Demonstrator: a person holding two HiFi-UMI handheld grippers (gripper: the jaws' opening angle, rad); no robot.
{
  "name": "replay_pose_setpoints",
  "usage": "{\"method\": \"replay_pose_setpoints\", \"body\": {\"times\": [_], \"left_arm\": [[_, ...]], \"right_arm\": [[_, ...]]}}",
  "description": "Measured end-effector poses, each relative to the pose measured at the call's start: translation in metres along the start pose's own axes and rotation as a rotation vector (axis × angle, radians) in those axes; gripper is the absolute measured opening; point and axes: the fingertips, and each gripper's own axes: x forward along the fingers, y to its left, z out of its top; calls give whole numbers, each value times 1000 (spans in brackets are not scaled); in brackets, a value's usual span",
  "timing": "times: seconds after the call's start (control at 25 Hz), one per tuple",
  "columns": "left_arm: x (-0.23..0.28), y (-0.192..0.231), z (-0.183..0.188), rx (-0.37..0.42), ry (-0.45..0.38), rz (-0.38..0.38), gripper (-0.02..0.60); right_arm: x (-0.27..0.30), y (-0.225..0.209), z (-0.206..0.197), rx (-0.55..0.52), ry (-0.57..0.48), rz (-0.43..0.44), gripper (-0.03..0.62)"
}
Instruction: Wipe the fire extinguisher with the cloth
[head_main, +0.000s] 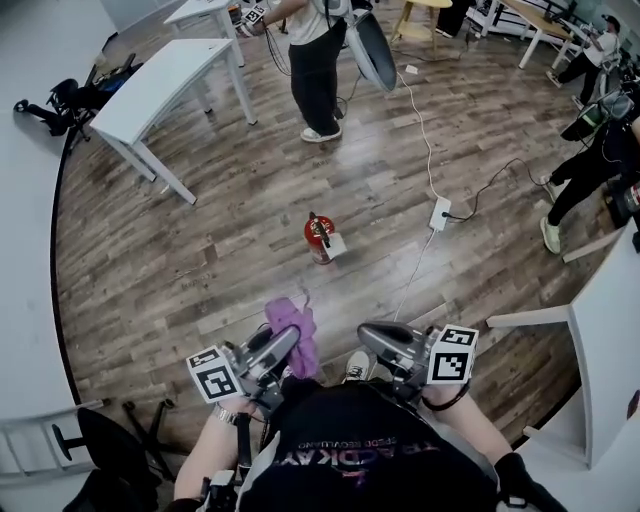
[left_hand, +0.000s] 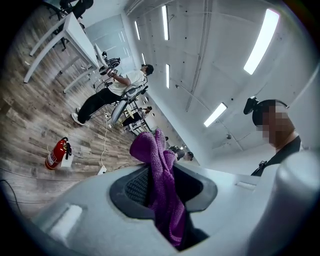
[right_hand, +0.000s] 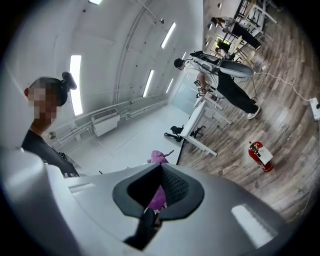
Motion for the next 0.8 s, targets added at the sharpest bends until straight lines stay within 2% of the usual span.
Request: {"method": "replay_pose_setpoints", "body": {"times": [0.16,0.36,0.64,0.8], "left_arm": [[7,8,-3,-1,-22,44,104],[17,19,1,-48,-54,71,104],[24,54,37,-57,-79,92,104],[34,76,71,-55,-84,75,104]], "right_arm": [[-12,-12,7,1,31,11,5],[-24,-32,24,27,21,-13,5],[-4,-55,54,32,21,-41,5],[18,-74,82,32,11,-69,5]]}}
